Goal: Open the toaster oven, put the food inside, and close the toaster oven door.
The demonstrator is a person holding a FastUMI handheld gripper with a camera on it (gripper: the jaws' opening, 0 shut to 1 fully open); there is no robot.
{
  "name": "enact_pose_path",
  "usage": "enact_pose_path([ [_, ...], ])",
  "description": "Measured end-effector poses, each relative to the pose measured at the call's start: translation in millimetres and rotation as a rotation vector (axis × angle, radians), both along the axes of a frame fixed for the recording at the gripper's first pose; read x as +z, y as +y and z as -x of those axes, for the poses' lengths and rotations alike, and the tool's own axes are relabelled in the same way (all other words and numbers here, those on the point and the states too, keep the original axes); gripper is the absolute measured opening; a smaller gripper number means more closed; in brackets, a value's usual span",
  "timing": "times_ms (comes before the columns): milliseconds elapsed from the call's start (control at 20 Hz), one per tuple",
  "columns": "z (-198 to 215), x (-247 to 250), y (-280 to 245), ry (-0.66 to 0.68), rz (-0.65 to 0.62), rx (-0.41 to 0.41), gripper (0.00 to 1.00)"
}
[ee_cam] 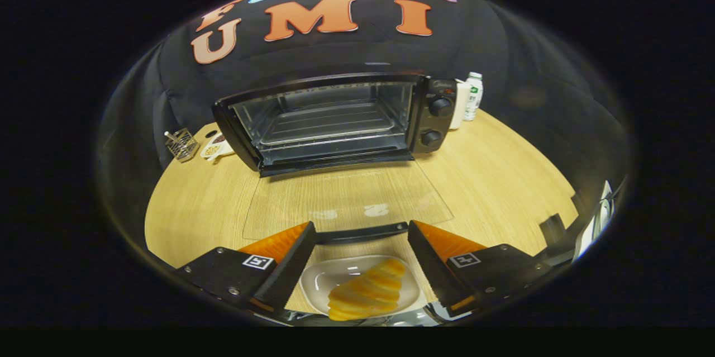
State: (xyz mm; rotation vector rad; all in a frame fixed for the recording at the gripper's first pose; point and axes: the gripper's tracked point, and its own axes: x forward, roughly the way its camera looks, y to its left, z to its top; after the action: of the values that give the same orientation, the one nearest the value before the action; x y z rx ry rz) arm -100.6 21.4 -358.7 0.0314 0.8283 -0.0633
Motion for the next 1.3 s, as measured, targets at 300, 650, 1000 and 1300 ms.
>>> enact_pose_path([
  [300,76.6,-11.0,0.2,0.033,-0.006,-0.111,0.98],
  [650,120.9,-43.6,10.4,0.078,-0.001,-0.204,0.98],
  [1000,124.4,-67.2,22.2,0.115,-0.016,-0.276,0.98],
  [1300,118.5,-74.9,15.6,0.127,0.028,-0.29,0.73],
])
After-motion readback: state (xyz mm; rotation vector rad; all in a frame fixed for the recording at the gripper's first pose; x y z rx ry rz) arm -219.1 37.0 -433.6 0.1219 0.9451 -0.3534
